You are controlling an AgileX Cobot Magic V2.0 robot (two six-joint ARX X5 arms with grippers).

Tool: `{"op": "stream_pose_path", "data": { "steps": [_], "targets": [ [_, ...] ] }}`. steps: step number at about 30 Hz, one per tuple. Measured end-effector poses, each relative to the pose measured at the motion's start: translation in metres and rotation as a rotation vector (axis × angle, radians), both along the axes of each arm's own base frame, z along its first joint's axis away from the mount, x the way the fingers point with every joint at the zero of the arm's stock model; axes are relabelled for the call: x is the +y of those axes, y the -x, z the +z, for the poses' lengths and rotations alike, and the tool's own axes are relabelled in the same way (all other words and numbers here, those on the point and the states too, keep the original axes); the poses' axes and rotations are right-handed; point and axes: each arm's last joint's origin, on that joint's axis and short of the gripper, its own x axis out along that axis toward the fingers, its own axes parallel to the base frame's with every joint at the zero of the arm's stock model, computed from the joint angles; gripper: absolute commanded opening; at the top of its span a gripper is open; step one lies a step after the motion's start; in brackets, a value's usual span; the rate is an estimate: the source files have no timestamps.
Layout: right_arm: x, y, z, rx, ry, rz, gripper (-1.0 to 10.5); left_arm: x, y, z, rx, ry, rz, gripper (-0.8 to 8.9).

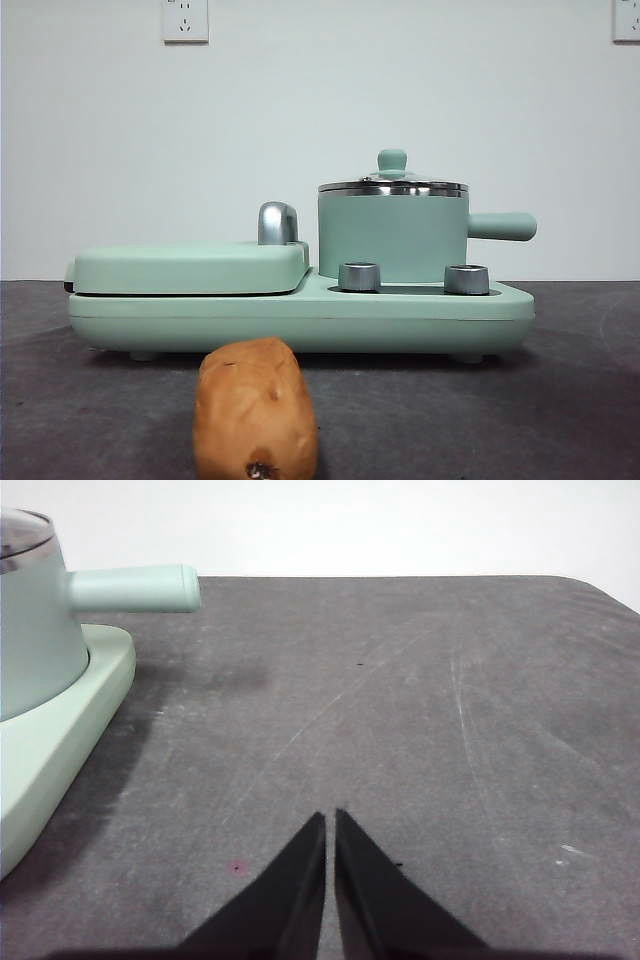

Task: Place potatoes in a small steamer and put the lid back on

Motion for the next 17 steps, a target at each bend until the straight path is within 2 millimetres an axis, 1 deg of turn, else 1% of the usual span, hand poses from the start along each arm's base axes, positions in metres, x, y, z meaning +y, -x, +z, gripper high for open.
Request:
{"op": "stream_pose_path", "data": {
  "steps": [6, 11, 17],
  "targets": [
    [0.0001, 0.0000, 0.0000, 0.000, -0.011, 0.002, 0.1, 0.0000, -0.0001, 0.0013, -0.008, 0.060, 0.007, 0.05],
    [0.0004, 0.0000, 0.0000, -0.003, -0.087, 0.001, 0.1, 0.0000, -0.0004, 0.0042, -0.034, 0.095, 0.009, 0.05],
    [0.0031, 0.0011, 0.0022, 0.015, -0.188, 0.077, 0.1, -0.0004, -0.0005, 0.0053, -0.032, 0.163, 0.000, 0.06]
  ]
}}
